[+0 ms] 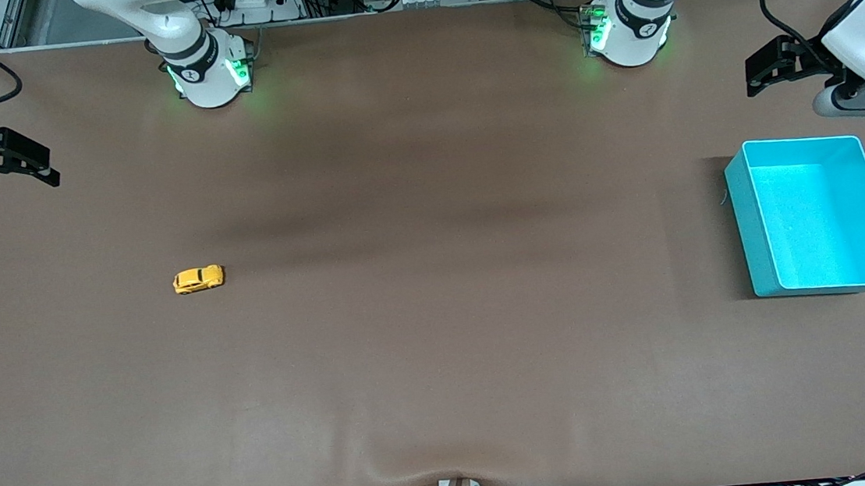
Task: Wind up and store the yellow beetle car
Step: 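Reach the right gripper down over the yellow beetle car, then close the right gripper on the yellow beetle car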
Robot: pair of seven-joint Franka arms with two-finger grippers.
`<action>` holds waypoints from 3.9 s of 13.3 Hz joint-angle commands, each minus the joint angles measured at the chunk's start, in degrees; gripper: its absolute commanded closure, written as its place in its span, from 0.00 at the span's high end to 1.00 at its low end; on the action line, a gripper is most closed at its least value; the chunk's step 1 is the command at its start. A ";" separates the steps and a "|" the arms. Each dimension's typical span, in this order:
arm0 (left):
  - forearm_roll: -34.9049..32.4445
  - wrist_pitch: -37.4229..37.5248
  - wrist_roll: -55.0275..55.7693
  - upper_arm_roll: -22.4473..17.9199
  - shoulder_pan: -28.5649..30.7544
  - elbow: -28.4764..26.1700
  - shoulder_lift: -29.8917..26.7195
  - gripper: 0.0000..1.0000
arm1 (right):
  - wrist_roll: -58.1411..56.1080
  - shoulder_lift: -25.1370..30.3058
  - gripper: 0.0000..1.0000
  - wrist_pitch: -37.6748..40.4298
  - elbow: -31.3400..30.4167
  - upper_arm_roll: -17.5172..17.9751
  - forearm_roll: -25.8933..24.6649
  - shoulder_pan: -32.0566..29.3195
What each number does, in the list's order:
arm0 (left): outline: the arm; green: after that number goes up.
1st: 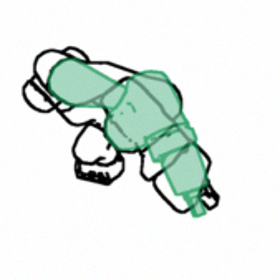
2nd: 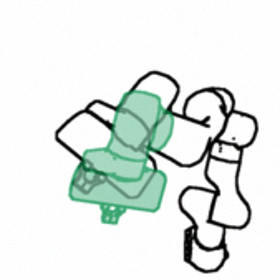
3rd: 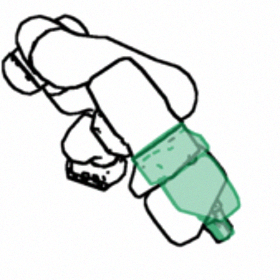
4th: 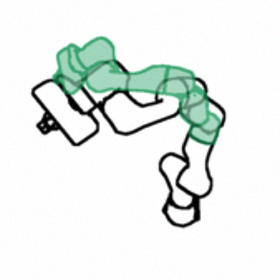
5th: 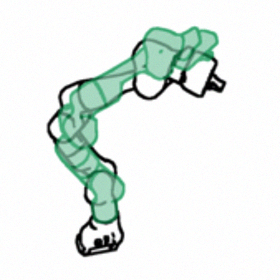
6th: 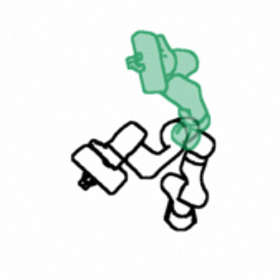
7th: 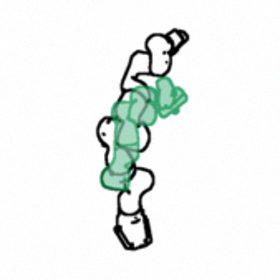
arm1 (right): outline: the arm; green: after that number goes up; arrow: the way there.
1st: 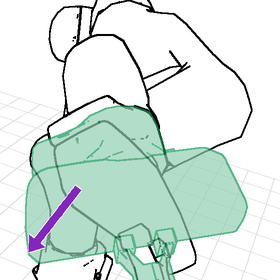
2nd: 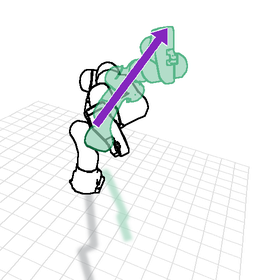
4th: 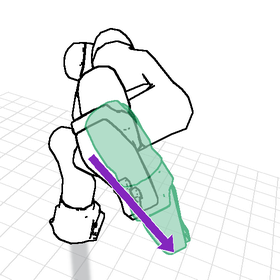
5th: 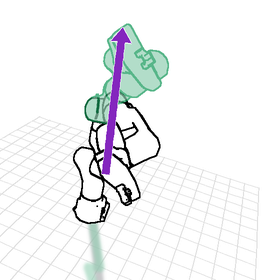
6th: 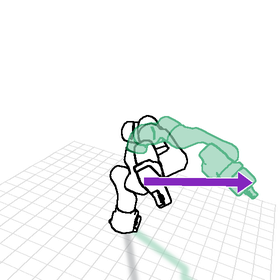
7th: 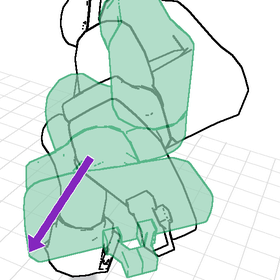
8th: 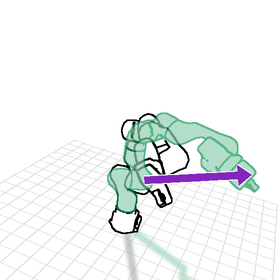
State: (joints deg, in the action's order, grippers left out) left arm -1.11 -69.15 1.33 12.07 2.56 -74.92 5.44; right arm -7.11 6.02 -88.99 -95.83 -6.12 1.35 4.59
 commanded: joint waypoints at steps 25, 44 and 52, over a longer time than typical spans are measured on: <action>-1.35 -1.78 2.18 -2.15 0.87 0.74 -0.52 1.00 | -67.49 -20.94 0.94 -55.57 -34.33 0.49 -9.35 1.30; -1.53 -2.31 2.54 -1.61 0.08 0.57 -0.26 1.00 | -70.41 -26.76 0.46 -59.63 -34.25 0.75 -12.69 2.09; -1.44 -2.31 2.54 -1.70 0.08 0.48 -0.26 1.00 | -70.50 -27.64 0.31 -60.51 -34.25 0.75 -12.69 2.00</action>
State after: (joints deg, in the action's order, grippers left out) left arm -1.77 -71.08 2.83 10.24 2.83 -74.36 5.44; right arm -77.56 -19.90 -148.44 -130.62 -5.35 -10.27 6.59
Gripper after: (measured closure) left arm 0.000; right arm 0.595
